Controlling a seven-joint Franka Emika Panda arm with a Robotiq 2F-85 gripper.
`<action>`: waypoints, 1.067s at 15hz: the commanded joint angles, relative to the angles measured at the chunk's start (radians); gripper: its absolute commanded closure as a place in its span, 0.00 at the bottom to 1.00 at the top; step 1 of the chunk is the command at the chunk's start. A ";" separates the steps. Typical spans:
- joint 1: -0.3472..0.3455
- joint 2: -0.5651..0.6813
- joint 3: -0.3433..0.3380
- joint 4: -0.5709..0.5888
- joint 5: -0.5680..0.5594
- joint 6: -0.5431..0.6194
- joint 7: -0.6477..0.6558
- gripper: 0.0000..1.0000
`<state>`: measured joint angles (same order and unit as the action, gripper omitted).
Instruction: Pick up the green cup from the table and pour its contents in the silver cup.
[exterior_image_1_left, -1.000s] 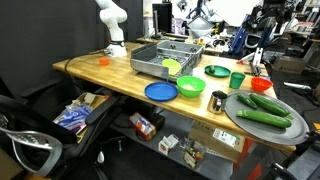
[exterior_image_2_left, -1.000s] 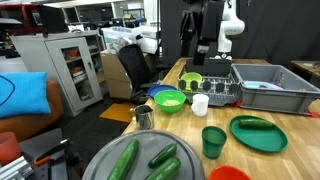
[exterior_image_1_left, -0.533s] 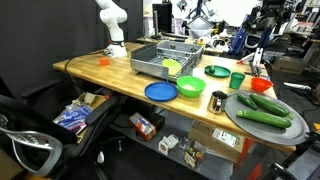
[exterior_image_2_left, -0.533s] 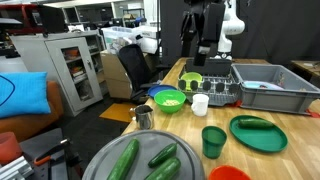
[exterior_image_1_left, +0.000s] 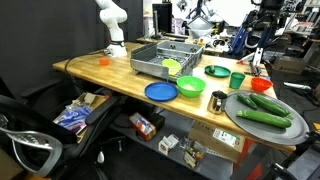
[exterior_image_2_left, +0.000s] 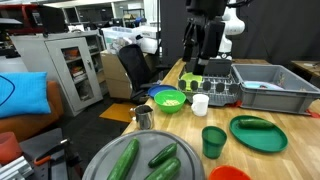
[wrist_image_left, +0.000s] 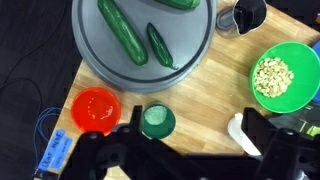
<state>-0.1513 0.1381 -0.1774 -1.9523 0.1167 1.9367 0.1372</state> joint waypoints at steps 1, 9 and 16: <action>-0.040 0.028 0.006 -0.023 0.140 0.089 -0.116 0.00; -0.087 0.117 -0.002 -0.053 0.210 0.103 -0.285 0.00; -0.091 0.115 0.005 -0.059 0.209 0.111 -0.292 0.00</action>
<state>-0.2344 0.2532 -0.1803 -2.0130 0.3280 2.0492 -0.1564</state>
